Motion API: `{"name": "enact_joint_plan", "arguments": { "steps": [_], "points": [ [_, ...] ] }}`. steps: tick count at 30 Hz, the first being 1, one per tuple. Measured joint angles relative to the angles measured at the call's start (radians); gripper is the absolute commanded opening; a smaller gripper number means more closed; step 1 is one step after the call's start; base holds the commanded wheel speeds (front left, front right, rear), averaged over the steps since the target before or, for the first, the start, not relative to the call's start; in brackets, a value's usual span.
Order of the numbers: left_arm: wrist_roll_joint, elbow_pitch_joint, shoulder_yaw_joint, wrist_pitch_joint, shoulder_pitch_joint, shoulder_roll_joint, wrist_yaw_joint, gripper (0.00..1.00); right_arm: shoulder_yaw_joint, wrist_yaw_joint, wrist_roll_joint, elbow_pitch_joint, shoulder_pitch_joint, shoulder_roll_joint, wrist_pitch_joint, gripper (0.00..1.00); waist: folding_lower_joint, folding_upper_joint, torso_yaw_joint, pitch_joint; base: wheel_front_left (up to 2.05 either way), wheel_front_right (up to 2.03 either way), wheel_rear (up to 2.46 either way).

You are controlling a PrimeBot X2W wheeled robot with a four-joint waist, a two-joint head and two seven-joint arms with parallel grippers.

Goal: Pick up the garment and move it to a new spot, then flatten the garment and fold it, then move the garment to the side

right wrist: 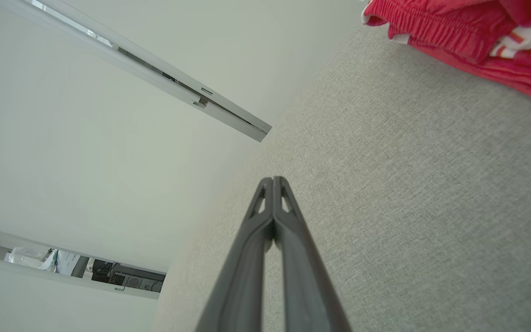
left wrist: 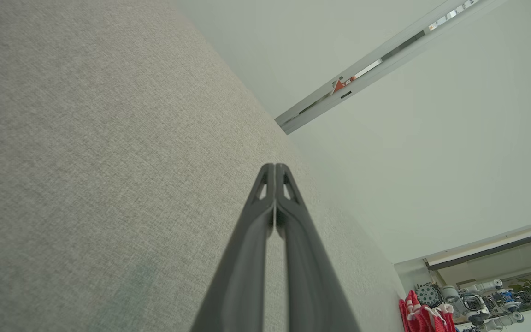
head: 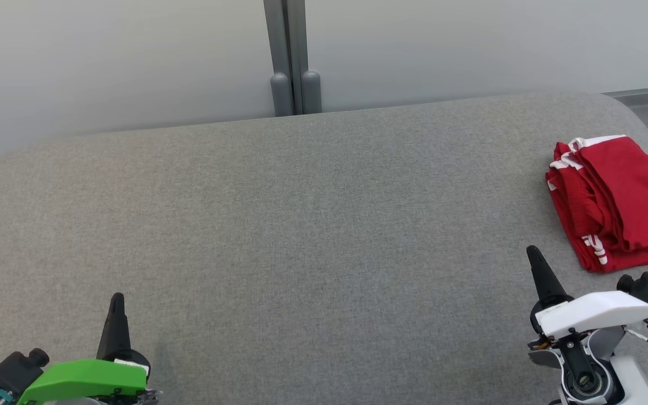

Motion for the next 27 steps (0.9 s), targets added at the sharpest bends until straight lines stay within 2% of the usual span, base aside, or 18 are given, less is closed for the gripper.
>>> {"name": "enact_joint_plan", "arguments": {
  "steps": [27],
  "points": [
    [-0.262, -0.004, 0.016, 0.071, -0.035, 0.002, -0.007, 0.00, -0.051, -0.001, 0.246, -0.019, 0.006, 0.022, 0.051, 0.00, 0.0000, 0.0000, 0.013, 0.001, 0.00, 0.00, 0.00]
  ]
}}
